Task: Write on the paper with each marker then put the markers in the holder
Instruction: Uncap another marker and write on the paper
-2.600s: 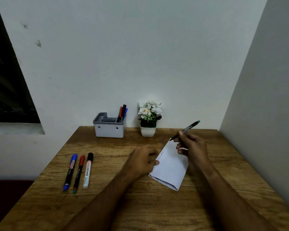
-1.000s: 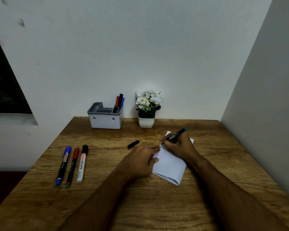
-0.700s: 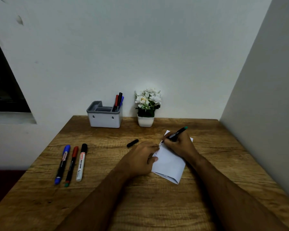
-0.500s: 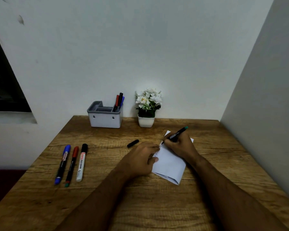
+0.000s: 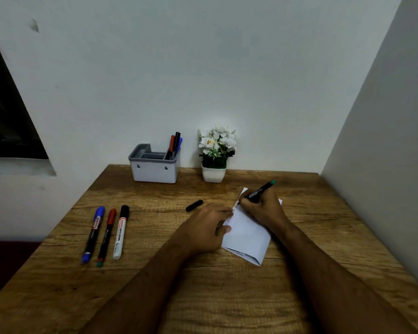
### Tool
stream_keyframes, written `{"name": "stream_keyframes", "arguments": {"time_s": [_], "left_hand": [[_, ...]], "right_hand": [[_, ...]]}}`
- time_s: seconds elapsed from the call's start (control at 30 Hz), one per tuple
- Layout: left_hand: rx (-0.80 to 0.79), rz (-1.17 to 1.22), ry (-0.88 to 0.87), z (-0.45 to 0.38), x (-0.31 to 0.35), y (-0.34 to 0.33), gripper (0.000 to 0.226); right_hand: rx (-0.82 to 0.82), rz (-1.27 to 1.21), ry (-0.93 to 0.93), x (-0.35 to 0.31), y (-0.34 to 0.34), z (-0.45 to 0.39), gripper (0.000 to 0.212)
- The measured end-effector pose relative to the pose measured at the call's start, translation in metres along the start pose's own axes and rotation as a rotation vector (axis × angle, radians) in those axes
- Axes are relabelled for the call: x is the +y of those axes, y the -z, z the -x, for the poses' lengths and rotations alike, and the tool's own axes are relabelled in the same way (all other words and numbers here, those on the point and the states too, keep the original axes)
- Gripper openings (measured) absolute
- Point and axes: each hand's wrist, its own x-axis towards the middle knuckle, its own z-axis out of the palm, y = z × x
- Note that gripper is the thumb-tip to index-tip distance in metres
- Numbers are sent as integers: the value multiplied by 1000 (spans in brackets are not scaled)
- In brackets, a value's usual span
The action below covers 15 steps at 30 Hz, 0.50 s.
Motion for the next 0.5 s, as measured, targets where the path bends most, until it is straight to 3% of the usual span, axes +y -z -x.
{"name": "stream_keyframes", "arguments": {"time_s": [0.5], "left_hand": [[8,-5,9,0,-2,-3,51]], "right_hand": [[50,-1,-24,0,-1,0,15]]}}
